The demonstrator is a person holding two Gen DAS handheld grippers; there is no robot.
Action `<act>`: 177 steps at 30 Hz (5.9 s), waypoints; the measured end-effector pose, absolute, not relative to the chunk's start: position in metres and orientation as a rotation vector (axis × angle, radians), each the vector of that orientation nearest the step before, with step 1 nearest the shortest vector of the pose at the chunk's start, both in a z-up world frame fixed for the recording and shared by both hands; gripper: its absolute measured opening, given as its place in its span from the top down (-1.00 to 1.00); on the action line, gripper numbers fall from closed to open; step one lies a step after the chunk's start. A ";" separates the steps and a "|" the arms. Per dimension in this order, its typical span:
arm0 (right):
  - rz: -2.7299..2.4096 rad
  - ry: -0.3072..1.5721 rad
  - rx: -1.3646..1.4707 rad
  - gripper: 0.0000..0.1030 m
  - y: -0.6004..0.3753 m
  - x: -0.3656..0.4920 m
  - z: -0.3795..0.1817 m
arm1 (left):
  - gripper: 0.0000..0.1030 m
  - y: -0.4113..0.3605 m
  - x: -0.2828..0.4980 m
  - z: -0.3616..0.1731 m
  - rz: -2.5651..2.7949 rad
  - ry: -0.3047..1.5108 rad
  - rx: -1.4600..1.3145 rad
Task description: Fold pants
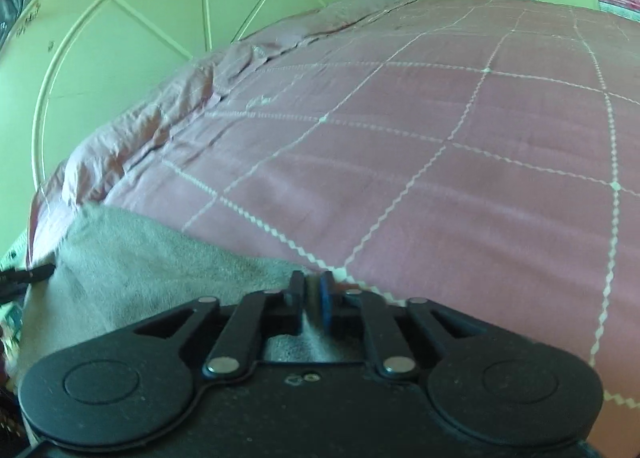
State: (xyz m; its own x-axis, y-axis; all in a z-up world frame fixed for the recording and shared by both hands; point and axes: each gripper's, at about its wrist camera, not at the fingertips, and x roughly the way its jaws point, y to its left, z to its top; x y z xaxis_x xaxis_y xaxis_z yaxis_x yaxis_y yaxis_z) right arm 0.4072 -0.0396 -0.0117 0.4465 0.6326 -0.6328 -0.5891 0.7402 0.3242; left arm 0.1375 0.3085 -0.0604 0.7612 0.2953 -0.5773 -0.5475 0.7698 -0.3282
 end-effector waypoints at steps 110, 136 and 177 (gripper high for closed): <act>-0.195 0.341 1.088 0.49 -0.523 0.100 -0.069 | -1.00 -0.211 0.141 -0.035 -0.151 0.692 0.062; -0.222 0.381 0.990 0.78 -0.512 0.104 -0.063 | -1.00 -0.218 0.139 -0.042 -0.111 0.688 0.055; 0.371 0.637 0.537 0.53 -0.173 0.167 -0.003 | -1.00 0.135 0.073 -0.036 0.222 0.521 -0.241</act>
